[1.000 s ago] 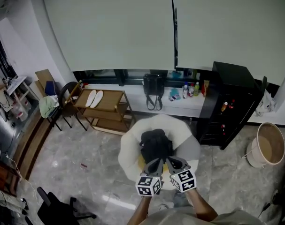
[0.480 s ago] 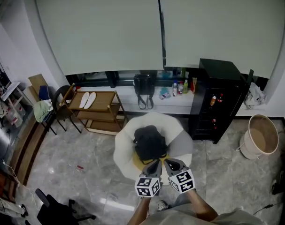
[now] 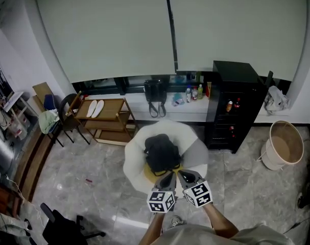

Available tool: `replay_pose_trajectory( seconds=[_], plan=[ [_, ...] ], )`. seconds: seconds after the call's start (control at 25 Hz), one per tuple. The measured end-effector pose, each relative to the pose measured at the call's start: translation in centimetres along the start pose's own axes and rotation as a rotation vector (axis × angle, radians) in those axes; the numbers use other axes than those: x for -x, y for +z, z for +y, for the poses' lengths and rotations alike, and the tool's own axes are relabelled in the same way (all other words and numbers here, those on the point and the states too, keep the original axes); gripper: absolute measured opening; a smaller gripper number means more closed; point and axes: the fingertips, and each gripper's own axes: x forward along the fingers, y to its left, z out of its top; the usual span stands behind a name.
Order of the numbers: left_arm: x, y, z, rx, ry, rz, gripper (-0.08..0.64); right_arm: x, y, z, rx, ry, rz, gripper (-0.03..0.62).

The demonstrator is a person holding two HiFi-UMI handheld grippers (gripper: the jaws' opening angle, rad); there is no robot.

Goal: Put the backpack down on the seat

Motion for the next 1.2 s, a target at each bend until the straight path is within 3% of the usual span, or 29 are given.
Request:
replay_pose_trajectory(
  seconds=[0.68, 1.2],
  plan=[
    [2.6, -3.2, -7.5, -0.002, 0.043, -0.002, 0.031, 8.8, -2.3, -0.8, -0.017, 0.011, -0.015, 0.028],
    [9.1, -7.2, -12.9, -0.031, 0.069, 0.025, 0.031, 15.6, -5.4, 4.0, -0.055, 0.034, -0.014, 0.028]
  ],
)
